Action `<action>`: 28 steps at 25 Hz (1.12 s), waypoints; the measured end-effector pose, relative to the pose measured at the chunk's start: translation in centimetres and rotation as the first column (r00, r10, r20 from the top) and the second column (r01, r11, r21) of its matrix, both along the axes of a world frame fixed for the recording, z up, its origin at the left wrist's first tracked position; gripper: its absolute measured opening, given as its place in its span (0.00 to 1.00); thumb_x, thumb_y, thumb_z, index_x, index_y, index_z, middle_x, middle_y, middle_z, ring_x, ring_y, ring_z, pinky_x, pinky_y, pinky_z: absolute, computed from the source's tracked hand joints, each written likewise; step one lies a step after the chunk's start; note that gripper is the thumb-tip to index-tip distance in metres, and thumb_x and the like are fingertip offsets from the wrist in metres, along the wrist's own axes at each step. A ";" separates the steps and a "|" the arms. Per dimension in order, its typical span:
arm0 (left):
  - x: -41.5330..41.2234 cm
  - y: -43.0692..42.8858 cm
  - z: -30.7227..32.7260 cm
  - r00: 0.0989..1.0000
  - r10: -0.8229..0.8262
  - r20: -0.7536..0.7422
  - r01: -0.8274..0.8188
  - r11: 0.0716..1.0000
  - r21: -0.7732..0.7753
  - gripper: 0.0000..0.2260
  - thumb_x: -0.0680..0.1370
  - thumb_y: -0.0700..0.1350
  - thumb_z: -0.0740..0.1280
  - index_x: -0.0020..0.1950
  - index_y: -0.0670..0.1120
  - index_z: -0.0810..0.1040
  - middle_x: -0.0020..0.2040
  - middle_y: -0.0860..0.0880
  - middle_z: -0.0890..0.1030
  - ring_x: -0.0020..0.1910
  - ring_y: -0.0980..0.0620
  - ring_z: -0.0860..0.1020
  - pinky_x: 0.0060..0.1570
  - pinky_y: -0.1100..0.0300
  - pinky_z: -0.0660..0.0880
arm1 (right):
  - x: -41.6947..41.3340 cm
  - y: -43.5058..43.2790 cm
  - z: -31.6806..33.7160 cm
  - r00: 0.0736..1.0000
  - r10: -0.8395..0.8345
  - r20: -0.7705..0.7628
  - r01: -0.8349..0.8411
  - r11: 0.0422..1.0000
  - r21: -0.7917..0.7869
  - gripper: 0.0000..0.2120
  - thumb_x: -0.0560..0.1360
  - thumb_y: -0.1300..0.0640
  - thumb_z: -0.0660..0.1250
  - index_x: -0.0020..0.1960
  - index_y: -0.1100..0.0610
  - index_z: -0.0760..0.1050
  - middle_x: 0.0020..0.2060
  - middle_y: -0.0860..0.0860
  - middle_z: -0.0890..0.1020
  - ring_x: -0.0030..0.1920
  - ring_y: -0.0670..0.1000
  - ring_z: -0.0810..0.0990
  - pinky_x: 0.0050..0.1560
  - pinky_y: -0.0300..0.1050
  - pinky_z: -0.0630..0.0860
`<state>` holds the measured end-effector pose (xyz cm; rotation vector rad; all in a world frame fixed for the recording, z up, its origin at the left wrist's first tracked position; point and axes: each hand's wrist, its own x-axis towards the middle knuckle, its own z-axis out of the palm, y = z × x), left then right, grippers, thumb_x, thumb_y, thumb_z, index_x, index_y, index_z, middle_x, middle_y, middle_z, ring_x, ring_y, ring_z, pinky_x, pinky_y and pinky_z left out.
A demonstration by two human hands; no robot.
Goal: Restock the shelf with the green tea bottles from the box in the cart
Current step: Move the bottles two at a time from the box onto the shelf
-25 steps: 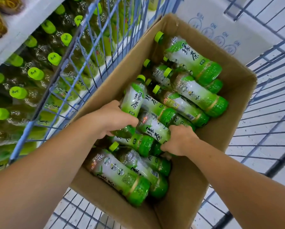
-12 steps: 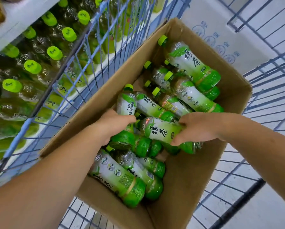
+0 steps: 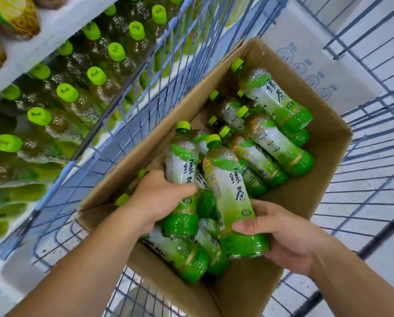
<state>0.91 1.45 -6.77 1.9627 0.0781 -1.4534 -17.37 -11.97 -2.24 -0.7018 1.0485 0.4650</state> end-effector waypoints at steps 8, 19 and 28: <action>-1.3 5.0 6.5 0.991 0.086 0.099 -0.068 0.983 -0.170 0.11 0.63 0.48 0.69 0.44 0.49 0.81 0.37 0.48 0.85 0.34 0.53 0.82 0.40 0.52 0.80 | 0.6 4.2 2.3 0.989 0.070 0.133 -0.012 0.919 -0.394 0.38 0.56 0.58 0.80 0.64 0.59 0.74 0.51 0.58 0.85 0.52 0.61 0.85 0.50 0.57 0.81; -4.2 14.8 12.8 0.883 0.416 0.219 -0.343 0.889 -0.305 0.14 0.63 0.53 0.71 0.48 0.59 0.78 0.42 0.50 0.84 0.43 0.49 0.84 0.46 0.45 0.80 | 2.8 10.7 7.2 0.923 0.222 0.313 -0.016 0.837 -0.546 0.19 0.69 0.46 0.77 0.57 0.47 0.79 0.51 0.51 0.86 0.51 0.54 0.86 0.50 0.59 0.83; -3.5 29.1 14.1 0.739 0.602 0.303 -0.520 0.795 -0.312 0.11 0.75 0.43 0.72 0.52 0.57 0.77 0.43 0.54 0.84 0.44 0.50 0.84 0.50 0.44 0.80 | 9.6 22.8 8.3 0.823 0.431 0.370 -0.179 0.815 -0.551 0.25 0.57 0.51 0.84 0.52 0.48 0.80 0.42 0.49 0.87 0.40 0.52 0.87 0.38 0.50 0.81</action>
